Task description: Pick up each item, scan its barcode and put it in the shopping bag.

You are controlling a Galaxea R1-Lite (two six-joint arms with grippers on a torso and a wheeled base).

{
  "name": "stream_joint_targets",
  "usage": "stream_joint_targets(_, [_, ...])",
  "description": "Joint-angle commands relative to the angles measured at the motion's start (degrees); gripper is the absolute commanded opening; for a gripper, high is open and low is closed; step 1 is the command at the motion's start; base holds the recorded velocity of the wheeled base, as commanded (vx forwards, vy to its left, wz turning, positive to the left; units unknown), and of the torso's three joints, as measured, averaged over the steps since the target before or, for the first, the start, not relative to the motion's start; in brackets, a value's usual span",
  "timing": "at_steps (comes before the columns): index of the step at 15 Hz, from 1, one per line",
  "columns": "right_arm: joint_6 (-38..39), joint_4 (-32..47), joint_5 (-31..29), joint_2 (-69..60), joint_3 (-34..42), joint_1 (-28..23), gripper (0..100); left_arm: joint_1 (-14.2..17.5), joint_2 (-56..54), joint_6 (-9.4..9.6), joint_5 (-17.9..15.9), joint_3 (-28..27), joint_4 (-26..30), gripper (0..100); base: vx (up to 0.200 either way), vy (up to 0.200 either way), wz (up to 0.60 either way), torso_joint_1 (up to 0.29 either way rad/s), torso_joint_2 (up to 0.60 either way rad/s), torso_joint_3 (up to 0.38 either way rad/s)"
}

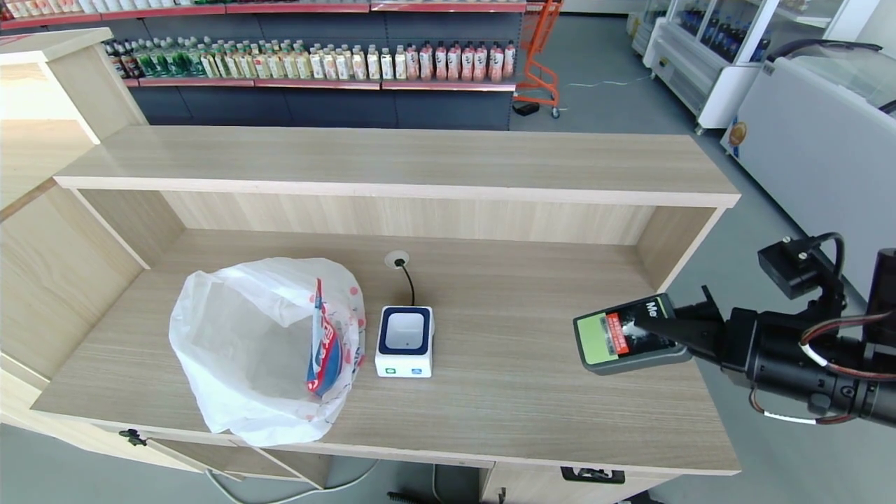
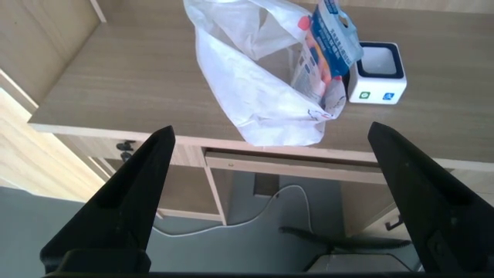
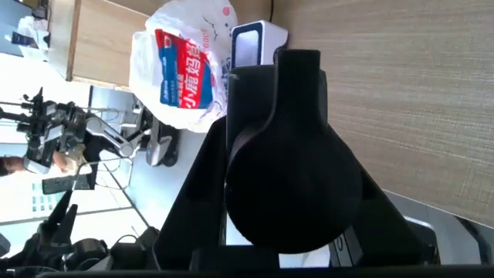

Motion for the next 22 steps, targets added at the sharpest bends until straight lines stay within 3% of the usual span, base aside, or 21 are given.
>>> stream_joint_targets(1, [0.05,0.0,0.03,0.47,0.01,0.03,0,0.03,-0.02,-0.04,0.04,0.0,0.0,100,0.0,0.2,0.0,-0.007,0.0,0.002])
stream_joint_targets(8, [-0.48,-0.44,-0.41,5.13,-0.78,-0.06,0,0.03,-0.02,0.13,0.04,0.0,0.0,100,0.0,0.2,0.0,0.004,0.0,0.001])
stream_joint_targets(14, [-4.34,-0.27,-0.41,11.72,-7.37,-0.15,0,0.03,-0.02,0.22,0.04,0.0,0.0,100,0.0,0.2,0.0,0.003,0.0,0.002])
stream_joint_targets(18, [-11.37,-0.35,-0.76,15.59,-8.42,-0.41,0,0.03,-0.02,0.22,0.04,0.0,0.0,100,0.0,0.0,0.0,0.0,0.0,0.0])
stream_joint_targets(22, [-14.19,-1.85,-6.03,20.07,-9.3,-0.15,0,0.03,-0.02,0.22,0.04,0.0,0.0,100,0.0,0.0,0.0,0.0,0.0,0.0])
